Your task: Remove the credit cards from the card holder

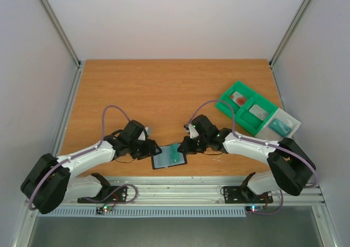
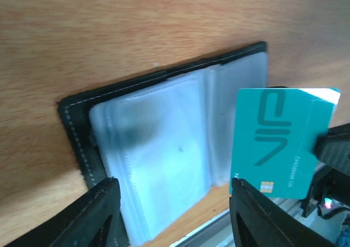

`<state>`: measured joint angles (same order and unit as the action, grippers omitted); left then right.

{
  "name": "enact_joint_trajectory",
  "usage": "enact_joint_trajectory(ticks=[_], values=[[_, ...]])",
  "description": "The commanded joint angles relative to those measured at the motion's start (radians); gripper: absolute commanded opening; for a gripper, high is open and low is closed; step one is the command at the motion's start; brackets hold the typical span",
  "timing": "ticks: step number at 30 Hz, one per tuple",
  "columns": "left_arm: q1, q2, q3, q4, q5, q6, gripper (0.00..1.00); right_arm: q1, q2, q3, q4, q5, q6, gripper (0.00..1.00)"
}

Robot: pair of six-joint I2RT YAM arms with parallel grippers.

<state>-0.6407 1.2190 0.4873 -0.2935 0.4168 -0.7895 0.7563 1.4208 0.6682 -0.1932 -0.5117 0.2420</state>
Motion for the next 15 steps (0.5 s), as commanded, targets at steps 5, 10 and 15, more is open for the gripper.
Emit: enact_joint_trajectory(ticks=[5, 10, 15], values=[[-0.002, -0.169, 0.044, 0.01, 0.023, -0.048, 0.65, -0.005, -0.132, 0.034, -0.06, 0.026, 0.041, 0.01], [-0.001, -0.259, 0.02, 0.095, 0.052, -0.117, 0.66, -0.005, -0.22, 0.028, -0.037, 0.021, 0.117, 0.01], [-0.002, -0.333, -0.026, 0.201, 0.075, -0.184, 0.66, -0.005, -0.309, 0.012, 0.035, 0.008, 0.207, 0.01]])
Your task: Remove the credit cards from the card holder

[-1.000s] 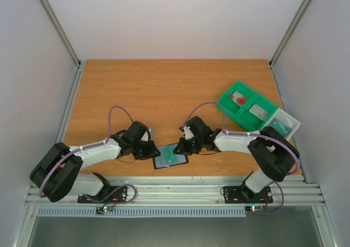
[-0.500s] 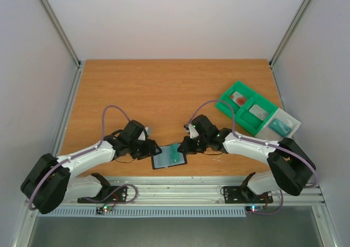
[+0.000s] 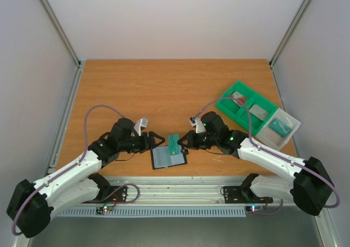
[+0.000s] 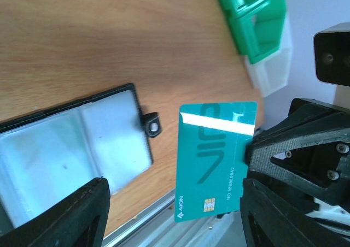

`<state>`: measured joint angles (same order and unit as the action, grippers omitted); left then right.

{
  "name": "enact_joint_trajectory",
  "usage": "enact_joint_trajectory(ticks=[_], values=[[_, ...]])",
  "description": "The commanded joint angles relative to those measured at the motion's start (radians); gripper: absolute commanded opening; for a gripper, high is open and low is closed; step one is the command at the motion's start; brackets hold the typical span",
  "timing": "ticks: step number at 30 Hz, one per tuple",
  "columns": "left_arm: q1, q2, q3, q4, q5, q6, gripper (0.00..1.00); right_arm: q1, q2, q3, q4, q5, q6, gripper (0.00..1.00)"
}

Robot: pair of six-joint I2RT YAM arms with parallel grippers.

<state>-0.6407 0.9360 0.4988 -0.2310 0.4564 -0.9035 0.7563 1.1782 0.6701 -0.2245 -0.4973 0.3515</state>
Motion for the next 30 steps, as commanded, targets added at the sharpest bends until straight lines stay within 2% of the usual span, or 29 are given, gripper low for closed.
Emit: enact_joint_trajectory(ticks=[1, 4, 7, 14, 20, 21, 26, 30], values=[[-0.001, -0.061, -0.049, 0.176, 0.048, -0.083, 0.65, -0.005, -0.08, 0.01, 0.078, -0.01, 0.112, 0.01], [-0.002, -0.079, -0.08, 0.305, 0.086, -0.144, 0.63, -0.005, -0.104, 0.004, 0.116, -0.025, 0.144, 0.01], [-0.002, -0.09, -0.096, 0.36, 0.103, -0.171, 0.59, -0.005, -0.113, -0.009, 0.173, -0.047, 0.18, 0.01], [-0.002, -0.117, -0.143, 0.475, 0.11, -0.215, 0.39, -0.005, -0.101, -0.059, 0.33, -0.093, 0.254, 0.01], [-0.001, -0.156, -0.163, 0.524, 0.111, -0.233, 0.04, -0.005, -0.09, -0.069, 0.35, -0.11, 0.26, 0.01], [-0.001, -0.165, -0.165, 0.529, 0.111, -0.228, 0.01, -0.005, -0.089, -0.07, 0.352, -0.11, 0.259, 0.01], [-0.002, -0.221, -0.18, 0.539, 0.101, -0.216, 0.01, -0.005, -0.099, -0.075, 0.379, -0.131, 0.244, 0.02], [-0.001, -0.23, -0.172, 0.525, 0.125, -0.189, 0.0, -0.005, -0.124, -0.027, 0.253, -0.129, 0.155, 0.2]])
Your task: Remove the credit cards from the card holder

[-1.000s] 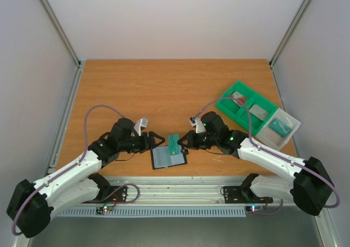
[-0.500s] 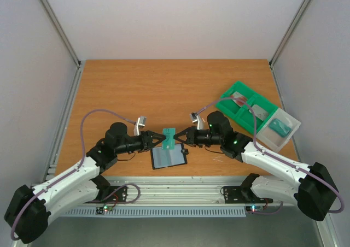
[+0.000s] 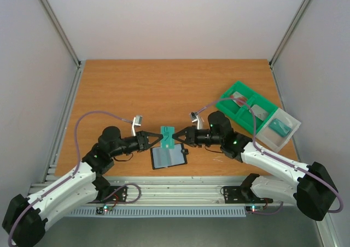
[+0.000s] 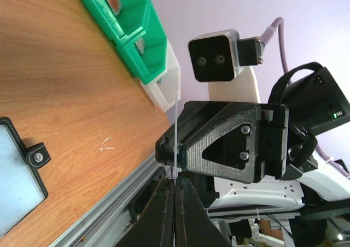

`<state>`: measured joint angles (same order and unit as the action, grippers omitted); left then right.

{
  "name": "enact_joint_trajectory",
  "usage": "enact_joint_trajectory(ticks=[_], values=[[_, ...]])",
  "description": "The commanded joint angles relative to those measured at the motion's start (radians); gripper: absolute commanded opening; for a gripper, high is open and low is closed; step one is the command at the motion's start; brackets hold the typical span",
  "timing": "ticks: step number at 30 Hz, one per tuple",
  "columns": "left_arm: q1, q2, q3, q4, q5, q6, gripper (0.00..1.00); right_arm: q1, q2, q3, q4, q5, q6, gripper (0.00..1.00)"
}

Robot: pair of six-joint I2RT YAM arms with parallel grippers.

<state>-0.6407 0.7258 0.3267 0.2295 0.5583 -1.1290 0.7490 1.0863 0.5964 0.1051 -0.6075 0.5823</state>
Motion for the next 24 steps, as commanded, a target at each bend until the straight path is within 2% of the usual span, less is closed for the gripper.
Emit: enact_joint_trajectory(ticks=[1, 8, 15, 18, 22, 24], values=[[-0.001, -0.02, 0.002, 0.062, 0.03, 0.041, 0.0, 0.003, -0.044, 0.066, -0.139, -0.007, -0.113, 0.23], [-0.001, -0.015, 0.059, -0.009, 0.146, 0.143, 0.0, 0.001, -0.124, 0.279, -0.571, 0.069, -0.437, 0.3], [-0.001, 0.023, 0.156, -0.115, 0.328, 0.282, 0.0, 0.001, -0.046, 0.512, -0.916, -0.02, -0.694, 0.31], [-0.002, 0.037, 0.193, -0.164, 0.376, 0.323, 0.0, 0.001, 0.008, 0.558, -1.011, -0.094, -0.768, 0.31], [-0.002, 0.06, 0.237, -0.221, 0.436, 0.374, 0.0, 0.001, 0.046, 0.572, -1.033, -0.129, -0.795, 0.31], [-0.001, 0.071, 0.263, -0.339, 0.429, 0.433, 0.0, 0.001, 0.059, 0.574, -1.028, -0.149, -0.797, 0.31]])
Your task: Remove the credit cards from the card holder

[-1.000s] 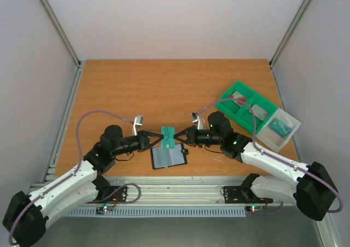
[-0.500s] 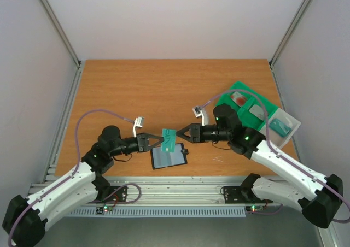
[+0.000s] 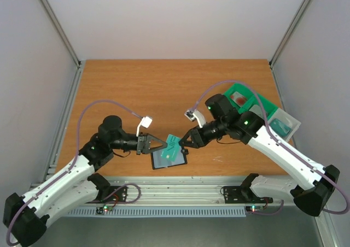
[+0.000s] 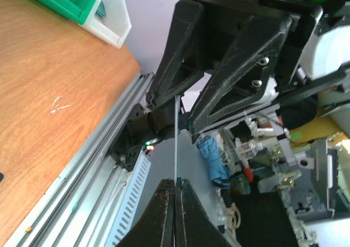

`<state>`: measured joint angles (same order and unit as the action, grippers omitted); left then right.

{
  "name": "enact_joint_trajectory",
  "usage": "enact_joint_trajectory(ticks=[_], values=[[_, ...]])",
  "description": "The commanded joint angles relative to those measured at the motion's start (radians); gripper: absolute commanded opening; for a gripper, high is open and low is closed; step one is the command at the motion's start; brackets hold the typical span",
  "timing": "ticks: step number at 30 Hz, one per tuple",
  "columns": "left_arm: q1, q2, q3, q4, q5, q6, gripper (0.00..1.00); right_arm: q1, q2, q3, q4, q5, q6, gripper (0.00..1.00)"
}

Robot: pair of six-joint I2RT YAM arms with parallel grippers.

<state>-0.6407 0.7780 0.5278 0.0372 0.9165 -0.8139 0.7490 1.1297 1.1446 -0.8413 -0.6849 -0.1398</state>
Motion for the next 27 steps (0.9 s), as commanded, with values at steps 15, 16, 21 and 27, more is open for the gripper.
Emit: enact_joint_trajectory(ticks=[15, 16, 21, 27], values=[[-0.004, 0.031, 0.042, -0.091, 0.082, 0.113, 0.0, 0.001, 0.016, -0.014, -0.025, -0.128, -0.051, 0.2], [-0.003, 0.029, 0.041, -0.089, 0.082, 0.112, 0.0, 0.001, 0.017, -0.017, -0.02, -0.127, -0.05, 0.2], [-0.004, 0.023, 0.037, -0.084, 0.082, 0.107, 0.0, 0.001, 0.021, -0.024, -0.006, -0.13, -0.04, 0.17], [-0.004, 0.021, 0.028, -0.059, 0.088, 0.092, 0.0, 0.001, 0.022, -0.035, 0.018, -0.138, -0.027, 0.1]])
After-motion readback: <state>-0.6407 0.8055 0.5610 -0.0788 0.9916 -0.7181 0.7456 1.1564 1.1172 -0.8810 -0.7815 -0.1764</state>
